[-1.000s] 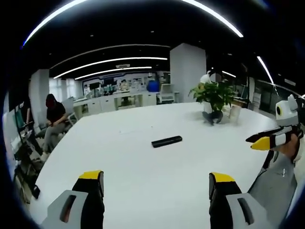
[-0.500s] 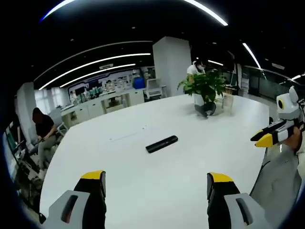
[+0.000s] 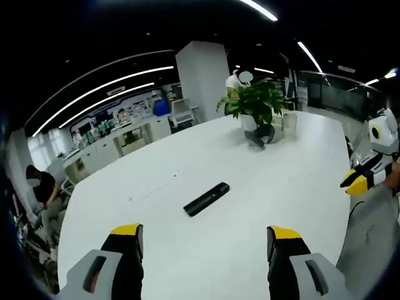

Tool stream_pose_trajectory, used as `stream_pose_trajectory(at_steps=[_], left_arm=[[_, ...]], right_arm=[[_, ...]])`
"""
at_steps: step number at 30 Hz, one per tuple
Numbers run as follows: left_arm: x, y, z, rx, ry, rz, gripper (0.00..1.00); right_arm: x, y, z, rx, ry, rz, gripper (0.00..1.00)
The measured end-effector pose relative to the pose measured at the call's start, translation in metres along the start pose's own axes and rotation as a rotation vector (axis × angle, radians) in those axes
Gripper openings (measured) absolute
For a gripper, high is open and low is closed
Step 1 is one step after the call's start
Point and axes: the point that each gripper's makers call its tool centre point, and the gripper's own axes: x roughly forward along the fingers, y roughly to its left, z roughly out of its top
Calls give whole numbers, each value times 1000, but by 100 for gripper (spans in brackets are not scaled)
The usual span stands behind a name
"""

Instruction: Press the specified remote control buttons in sequence, fully releasing each button before pressing the next.

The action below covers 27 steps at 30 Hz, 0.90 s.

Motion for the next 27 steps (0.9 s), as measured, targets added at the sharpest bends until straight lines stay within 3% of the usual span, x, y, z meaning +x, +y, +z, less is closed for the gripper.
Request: stream_pose_trajectory(at_steps=[4,8,12,27], left_arm=[[21,8,7,32,18,-6,83],[39,14,14,76,26,-27,75],[61,23,16,95,45,-53,75],[127,33,6,189,140,-185,64]], right_arm=[[0,1,-2,-19,17,-3,7],[1,2,-4,-17,31,5,8],[4,0,-9,-30,61,2,2],[8,-8,-10,-78,102,-33,0]])
